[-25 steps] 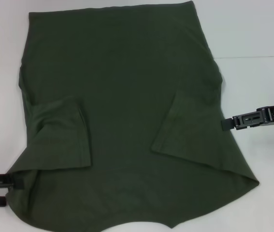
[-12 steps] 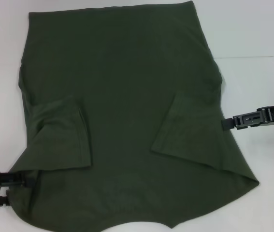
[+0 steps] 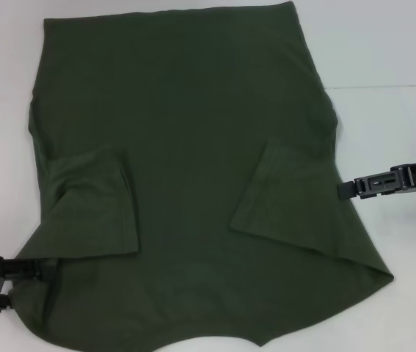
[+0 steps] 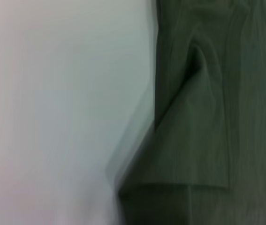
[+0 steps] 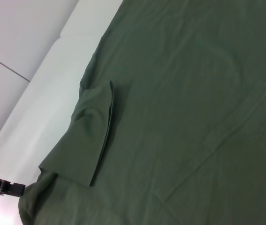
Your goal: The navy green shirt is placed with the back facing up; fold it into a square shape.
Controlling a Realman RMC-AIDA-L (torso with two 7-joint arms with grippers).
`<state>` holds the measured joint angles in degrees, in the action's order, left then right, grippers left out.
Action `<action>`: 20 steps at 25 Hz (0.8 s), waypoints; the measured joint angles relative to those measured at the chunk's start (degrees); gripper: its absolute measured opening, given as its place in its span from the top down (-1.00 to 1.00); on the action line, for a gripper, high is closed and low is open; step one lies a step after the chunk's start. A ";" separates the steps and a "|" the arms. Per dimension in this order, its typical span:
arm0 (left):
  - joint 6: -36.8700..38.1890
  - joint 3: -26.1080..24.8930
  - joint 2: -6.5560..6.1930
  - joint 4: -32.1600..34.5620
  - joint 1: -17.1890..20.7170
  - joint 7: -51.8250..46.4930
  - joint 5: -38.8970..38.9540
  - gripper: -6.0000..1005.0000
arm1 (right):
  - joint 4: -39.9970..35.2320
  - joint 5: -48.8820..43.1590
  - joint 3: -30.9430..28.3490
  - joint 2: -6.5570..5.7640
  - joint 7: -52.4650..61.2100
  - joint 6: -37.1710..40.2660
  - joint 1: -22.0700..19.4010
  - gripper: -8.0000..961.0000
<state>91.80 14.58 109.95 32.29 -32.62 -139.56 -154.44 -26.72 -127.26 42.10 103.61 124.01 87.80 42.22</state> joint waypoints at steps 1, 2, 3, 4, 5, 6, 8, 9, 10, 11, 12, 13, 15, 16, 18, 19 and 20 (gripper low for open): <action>0.01 0.00 -0.01 0.00 0.01 0.00 0.01 -0.81 | 0.00 0.00 0.00 0.00 0.00 0.00 -0.03 -0.85; 0.03 0.00 -0.01 0.01 0.03 0.00 0.04 -0.81 | 0.00 0.00 0.00 0.00 0.00 0.00 -0.05 -0.85; 0.04 0.00 -0.01 0.01 0.05 0.00 0.07 -0.81 | 0.00 0.00 0.00 0.00 0.00 -0.01 -0.06 -0.85; 0.05 0.00 -0.01 0.02 0.06 0.00 0.11 -0.81 | 0.00 0.00 0.00 0.00 0.00 -0.03 -0.06 -0.85; 0.05 0.00 0.01 0.03 0.07 -0.01 0.15 -0.80 | 0.00 0.00 0.00 0.00 0.00 -0.06 -0.06 -0.85; 0.05 0.00 0.07 0.03 0.07 -0.01 0.24 -0.80 | 0.00 0.00 0.00 0.00 0.00 -0.08 -0.06 -0.85; 0.05 0.00 0.15 0.04 0.06 -0.01 0.31 -0.80 | 0.00 0.00 0.00 0.00 0.00 -0.13 -0.06 -0.85; 0.05 0.00 0.18 0.04 0.04 0.00 0.34 -0.79 | 0.00 0.00 0.00 0.00 0.00 -0.15 -0.06 -0.85; 0.01 0.00 0.20 0.02 0.01 -0.01 0.36 -0.79 | 0.00 0.00 0.00 0.00 0.00 -0.17 -0.05 -0.85; -0.05 0.00 0.21 -0.06 0.01 -0.01 0.37 -0.78 | 0.00 0.00 0.00 0.00 0.00 -0.18 -0.05 -0.85; -0.15 0.00 0.21 -0.22 0.00 -0.01 0.37 -0.77 | 0.00 0.00 0.00 0.00 0.00 -0.19 -0.06 -0.85; -0.24 0.00 0.22 -0.38 -0.03 -0.01 0.35 -0.76 | 0.00 0.00 0.00 0.00 0.00 -0.20 -0.08 -0.85; -0.45 0.01 0.23 -0.51 -0.07 -0.01 0.25 -0.73 | 0.00 0.00 0.00 0.00 0.00 -0.24 -0.11 -0.85; -0.57 0.00 0.23 -0.53 -0.09 -0.01 0.21 -0.72 | 0.00 0.00 0.00 0.00 0.00 -0.26 -0.12 -0.85; -0.72 0.00 0.25 -0.55 -0.09 -0.01 0.19 -0.70 | 0.00 0.00 0.00 0.00 0.00 -0.27 -0.12 -0.85; -0.85 0.00 0.25 -0.57 -0.09 -0.01 0.16 -0.69 | 0.00 0.00 0.00 0.00 0.00 -0.27 -0.12 -0.84; -1.00 0.00 0.25 -0.60 -0.09 -0.01 0.12 -0.68 | 0.00 0.00 0.00 0.00 0.00 -0.27 -0.12 -0.84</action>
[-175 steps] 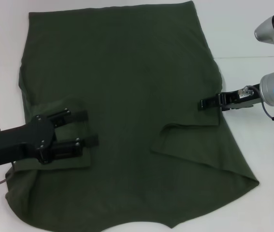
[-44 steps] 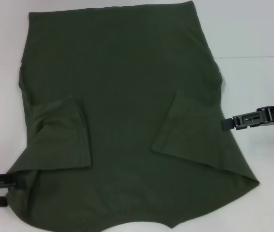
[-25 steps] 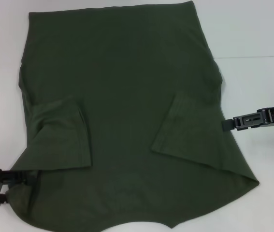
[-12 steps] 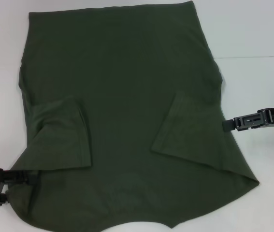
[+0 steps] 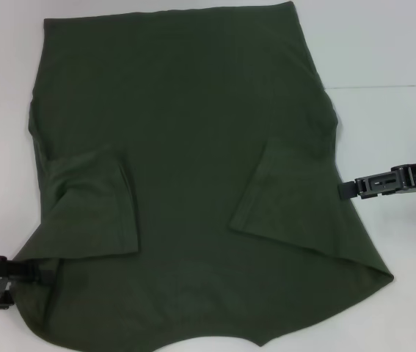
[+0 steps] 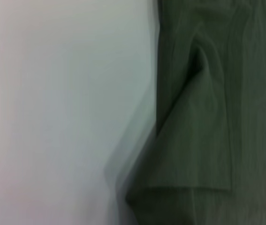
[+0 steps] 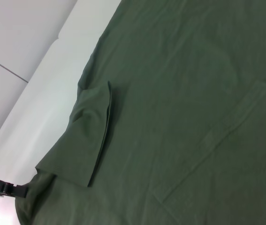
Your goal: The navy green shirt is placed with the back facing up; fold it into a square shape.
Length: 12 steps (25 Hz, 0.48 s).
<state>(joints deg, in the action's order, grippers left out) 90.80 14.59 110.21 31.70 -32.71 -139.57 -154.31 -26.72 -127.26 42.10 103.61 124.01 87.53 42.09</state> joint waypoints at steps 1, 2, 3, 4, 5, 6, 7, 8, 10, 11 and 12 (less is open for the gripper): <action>-0.18 0.00 0.00 -0.04 0.00 0.00 -0.05 -0.66 | 0.00 0.00 0.00 0.00 0.00 0.00 0.00 -0.84; -0.37 0.00 0.00 -0.09 0.00 0.00 -0.10 -0.57 | 0.00 0.00 0.00 0.00 0.00 0.00 0.00 -0.84; -0.47 0.00 0.00 -0.11 0.01 0.00 -0.11 -0.47 | 0.00 0.00 0.00 0.00 0.00 0.00 0.00 -0.84; -0.58 0.00 0.02 -0.13 0.02 0.00 -0.13 -0.38 | 0.00 0.00 0.00 0.00 0.00 0.00 0.00 -0.84; -0.62 0.00 0.04 -0.14 0.02 0.00 -0.14 -0.28 | 0.00 0.00 0.00 0.00 0.00 0.00 0.00 -0.84; -0.68 0.00 0.06 -0.15 0.02 0.00 -0.14 -0.18 | 0.00 0.00 0.00 0.00 0.01 0.00 0.00 -0.84; -0.72 0.00 0.07 -0.15 0.02 0.00 -0.15 -0.12 | 0.00 0.00 0.00 0.00 0.02 0.01 0.00 -0.84; -0.76 0.00 0.07 -0.15 0.02 0.00 -0.16 -0.06 | 0.00 0.00 0.00 0.00 0.03 0.01 0.00 -0.84; -0.81 0.00 0.09 -0.15 0.02 0.00 -0.18 0.06 | 0.00 0.00 0.00 0.00 0.06 0.01 0.01 -0.84; -0.83 0.00 0.09 -0.15 0.02 0.00 -0.19 0.12 | 0.00 0.00 0.00 0.00 0.06 0.01 0.02 -0.84; -0.88 0.00 0.09 -0.15 0.02 0.00 -0.19 0.18 | 0.00 0.00 0.00 0.00 0.07 0.01 0.04 -0.84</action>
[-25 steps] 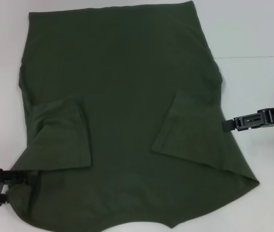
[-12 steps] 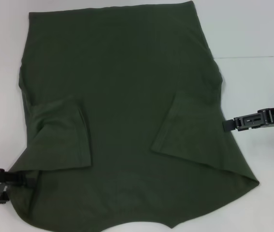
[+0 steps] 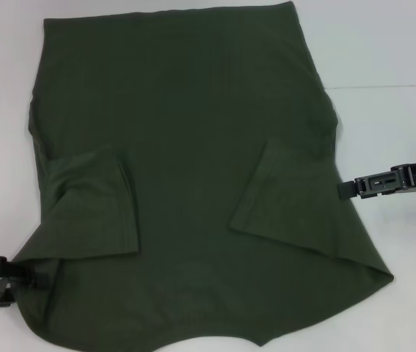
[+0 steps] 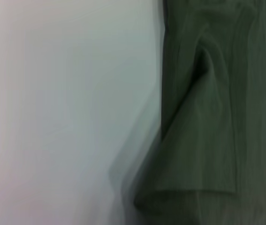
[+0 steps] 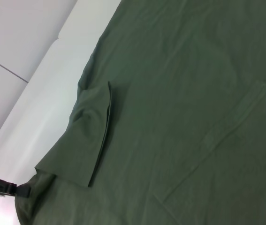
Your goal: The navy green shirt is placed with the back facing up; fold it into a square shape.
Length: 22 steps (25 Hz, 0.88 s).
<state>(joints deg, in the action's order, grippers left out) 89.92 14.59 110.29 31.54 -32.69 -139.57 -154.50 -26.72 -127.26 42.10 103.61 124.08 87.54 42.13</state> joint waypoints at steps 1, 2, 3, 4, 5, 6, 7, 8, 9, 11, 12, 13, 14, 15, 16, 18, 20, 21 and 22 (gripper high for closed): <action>-0.04 0.00 0.00 0.00 0.00 0.02 -0.01 0.20 | 0.00 0.00 0.00 0.00 0.00 0.00 0.01 -0.84; -0.08 0.00 0.00 0.00 0.01 0.15 -0.01 0.22 | 0.00 0.00 0.00 0.00 0.01 0.00 0.02 -0.84; -0.11 0.08 0.00 -0.02 0.03 0.33 -0.01 0.24 | 0.00 0.00 0.00 0.00 0.01 0.00 0.03 -0.84; -0.16 0.40 0.00 -0.05 0.11 0.57 -0.01 0.27 | 0.00 0.00 0.00 0.00 0.00 0.00 0.03 -0.84; -0.46 0.68 0.04 -0.05 0.24 0.74 0.01 0.29 | 0.00 0.00 0.00 0.00 -0.01 0.00 0.04 -0.84; -0.75 0.91 0.08 -0.05 0.36 0.84 0.04 0.32 | 0.00 0.00 0.00 0.00 -0.01 0.00 0.04 -0.84; -1.17 0.97 0.13 -0.05 0.47 0.84 0.15 0.34 | 0.00 0.00 0.00 0.00 -0.01 0.00 0.05 -0.84; -1.56 0.99 0.17 -0.05 0.57 0.81 0.21 0.37 | 0.00 0.00 0.00 0.02 -0.02 -0.04 0.05 -0.84; -1.75 0.99 0.18 -0.07 0.59 0.78 0.23 0.41 | 0.00 0.00 0.00 0.03 -0.04 -0.08 0.04 -0.84; -1.66 1.14 0.18 -0.20 0.51 0.80 0.13 0.48 | 0.00 -0.06 0.00 0.04 -0.09 -0.17 0.02 -0.84; -1.56 1.23 0.19 -0.34 0.42 0.83 0.07 0.52 | 0.00 -0.09 0.00 0.05 -0.11 -0.22 0.01 -0.84; -1.52 1.27 0.18 -0.49 0.34 0.87 0.06 0.56 | 0.00 -0.11 0.00 0.06 -0.12 -0.23 -0.01 -0.84; -1.51 1.29 0.18 -0.56 0.31 0.88 0.07 0.60 | 0.00 -0.12 0.00 0.06 -0.12 -0.24 -0.04 -0.84; -1.47 1.29 0.17 -0.58 0.29 0.88 0.15 0.64 | 0.00 -0.13 0.00 0.07 -0.13 -0.25 -0.06 -0.84; -1.41 1.30 0.15 -0.59 0.28 0.88 0.24 0.68 | 0.00 -0.14 0.00 0.08 -0.13 -0.25 -0.07 -0.84; -1.22 1.21 0.08 -0.61 0.27 0.88 0.33 0.75 | 0.00 -0.15 0.00 0.08 0.03 -0.14 -0.12 -0.84; -0.92 1.05 -0.01 -0.61 0.26 0.88 0.35 0.82 | 0.00 -0.22 0.00 0.08 0.77 0.09 -0.18 -0.84; -0.75 0.96 -0.05 -0.58 0.26 0.88 0.37 0.85 | 0.00 -0.35 0.00 0.03 1.47 0.19 -0.18 -0.84; -0.56 0.87 -0.10 -0.50 0.26 0.88 0.41 0.87 | -0.01 -0.71 -0.01 -0.11 2.58 0.34 -0.19 -0.84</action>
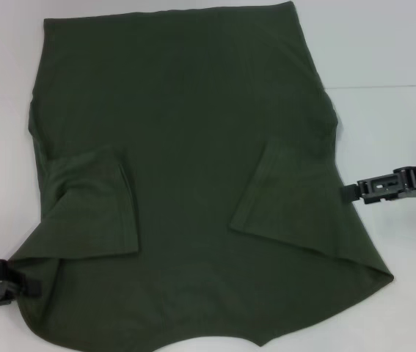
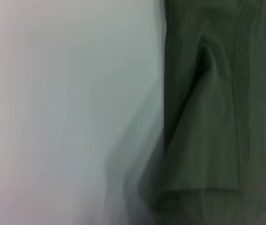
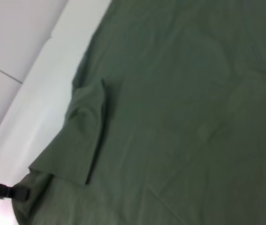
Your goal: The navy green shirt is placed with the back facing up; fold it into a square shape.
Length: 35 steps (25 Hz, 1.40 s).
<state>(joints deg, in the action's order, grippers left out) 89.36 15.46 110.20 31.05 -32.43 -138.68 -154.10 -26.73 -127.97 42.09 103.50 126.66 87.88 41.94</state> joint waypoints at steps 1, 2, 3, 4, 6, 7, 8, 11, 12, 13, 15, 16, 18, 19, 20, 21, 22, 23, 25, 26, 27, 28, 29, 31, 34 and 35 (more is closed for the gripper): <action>0.12 -0.03 -0.04 0.08 0.00 0.01 0.02 0.90 | -0.03 -0.47 -0.02 -0.22 1.19 0.07 -0.02 -0.84; 0.34 -0.06 -0.11 0.21 0.00 0.03 0.05 0.93 | -0.13 -1.13 -0.04 -0.52 2.66 0.24 -0.07 -0.84; 0.58 -0.09 -0.18 0.30 -0.01 0.04 0.06 0.93 | -0.24 -1.82 -0.06 -0.82 4.06 0.55 -0.13 -0.84; 0.86 -0.10 -0.25 0.40 -0.06 0.05 0.06 0.93 | -0.32 -2.51 -0.08 -1.12 5.27 0.81 -0.20 -0.84; 1.30 -0.15 -0.35 0.65 -0.18 0.06 0.08 0.93 | -0.45 -4.38 -0.08 -1.84 7.65 1.59 -0.28 -0.84; 1.40 -0.17 -0.38 0.74 -0.24 0.07 0.09 0.93 | -0.46 -5.42 -0.08 -2.17 8.51 2.00 -0.29 -0.84; 1.50 -0.17 -0.41 0.86 -0.32 0.11 0.10 0.93 | -0.49 -6.33 -0.11 -2.38 9.10 2.35 -0.31 -0.84; 1.59 -0.17 -0.51 0.89 -0.45 0.21 0.12 0.93 | -0.52 -8.50 -0.26 -2.72 10.46 3.30 -0.51 -0.84; 1.60 -0.17 -0.53 0.91 -0.45 0.22 0.12 0.93 | -0.52 -8.79 -0.26 -2.76 10.68 3.52 -0.60 -0.84; 1.61 -0.17 -0.53 0.91 -0.45 0.23 0.12 0.93 | -0.51 -9.02 -0.24 -2.79 10.84 3.67 -0.70 -0.84; 1.61 -0.17 -0.53 0.92 -0.45 0.24 0.13 0.93 | -0.23 -9.42 -0.17 -2.82 10.97 3.73 -0.88 -0.84; 1.61 -0.17 -0.53 0.93 -0.45 0.24 0.16 0.93 | -0.10 -9.51 -0.16 -2.79 10.99 3.71 -0.96 -0.84; 1.61 -0.17 -0.52 0.94 -0.49 0.25 0.22 0.93 | 0.13 -9.65 -0.10 -2.53 11.00 3.62 -1.13 -0.84; 1.61 -0.17 -0.52 0.95 -0.53 0.26 0.24 0.93 | 0.30 -9.88 -0.07 -2.36 11.01 3.53 -1.17 -0.84; 1.61 -0.17 -0.52 0.95 -0.58 0.26 0.26 0.93 | 0.45 -10.14 -0.06 -2.22 11.01 3.41 -1.20 -0.84; 1.63 -0.17 -0.52 0.95 -0.62 0.26 0.27 0.93 | 0.62 -10.58 -0.03 -2.00 11.02 3.14 -1.21 -0.84; 1.66 -0.17 -0.52 0.94 -0.67 0.26 0.28 0.93 | 0.74 -10.95 -0.02 -1.80 11.02 2.91 -1.21 -0.84; 1.68 -0.17 -0.52 0.93 -0.69 0.26 0.29 0.93 | 0.81 -11.39 -0.01 -1.56 11.03 2.61 -1.22 -0.84; 1.70 -0.17 -0.52 0.91 -0.71 0.26 0.29 0.93 | 0.88 -12.05 0.00 -0.88 10.97 2.25 -1.23 -0.84; 1.70 -0.17 -0.52 0.89 -0.73 0.26 0.30 0.93 | 0.90 -12.19 0.01 -0.71 10.90 2.20 -1.24 -0.84; 1.70 -0.17 -0.52 0.89 -0.73 0.26 0.30 0.93 | 0.91 -12.43 0.01 -0.47 10.79 2.11 -1.24 -0.84; 1.70 -0.17 -0.52 0.87 -0.79 0.26 0.30 0.93 | 0.91 -12.70 0.01 -0.25 10.71 1.96 -1.25 -0.84; 1.70 -0.17 -0.52 0.85 -0.82 0.26 0.30 0.93 | 0.94 -12.97 0.00 -0.04 10.65 1.72 -1.25 -0.84; 1.70 -0.17 -0.52 0.82 -0.91 0.26 0.30 0.93 | 1.21 -13.33 -0.01 0.22 10.58 1.19 -1.25 -0.84; 1.65 -0.17 -0.52 0.79 -1.03 0.26 0.30 0.93 | 1.64 -13.51 0.00 0.37 10.50 0.53 -1.26 -0.84; 1.56 -0.17 -0.52 0.78 -1.04 0.26 0.33 0.93 | 1.69 -13.65 0.00 0.43 10.48 0.35 -1.25 -0.84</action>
<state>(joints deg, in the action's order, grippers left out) 90.92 15.29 109.68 31.83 -33.47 -138.42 -153.77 -25.04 -141.63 42.09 103.92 137.14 88.23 40.69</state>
